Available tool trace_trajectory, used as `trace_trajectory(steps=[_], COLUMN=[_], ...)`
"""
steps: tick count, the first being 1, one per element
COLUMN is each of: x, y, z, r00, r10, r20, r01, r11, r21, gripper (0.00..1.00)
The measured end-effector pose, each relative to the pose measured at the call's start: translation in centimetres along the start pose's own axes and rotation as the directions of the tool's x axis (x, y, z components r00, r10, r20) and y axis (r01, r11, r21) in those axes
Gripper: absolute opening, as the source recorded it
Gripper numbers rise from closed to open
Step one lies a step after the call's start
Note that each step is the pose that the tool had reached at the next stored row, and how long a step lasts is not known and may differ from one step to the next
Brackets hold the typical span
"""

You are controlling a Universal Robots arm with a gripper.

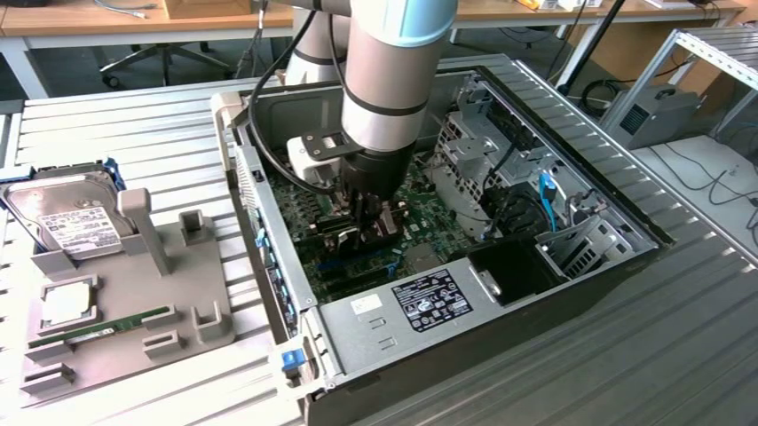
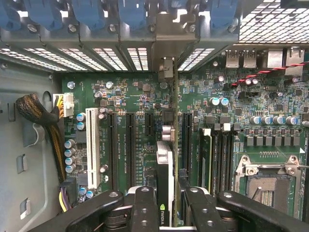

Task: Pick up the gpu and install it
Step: 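Insert the gpu into the slot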

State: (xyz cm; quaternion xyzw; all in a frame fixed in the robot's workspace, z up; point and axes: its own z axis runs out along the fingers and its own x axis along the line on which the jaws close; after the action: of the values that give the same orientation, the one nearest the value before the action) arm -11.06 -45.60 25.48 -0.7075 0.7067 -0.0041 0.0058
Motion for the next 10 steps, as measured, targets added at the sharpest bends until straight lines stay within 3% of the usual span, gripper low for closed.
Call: trace_trajectory(steps=[10], x=[0.0], y=[0.01], z=[0.29], r00=[1.0], r10=[0.0], r20=[-0.0003], r01=[0.0], r11=[1.0], r21=[-0.0001], gripper=[0.27])
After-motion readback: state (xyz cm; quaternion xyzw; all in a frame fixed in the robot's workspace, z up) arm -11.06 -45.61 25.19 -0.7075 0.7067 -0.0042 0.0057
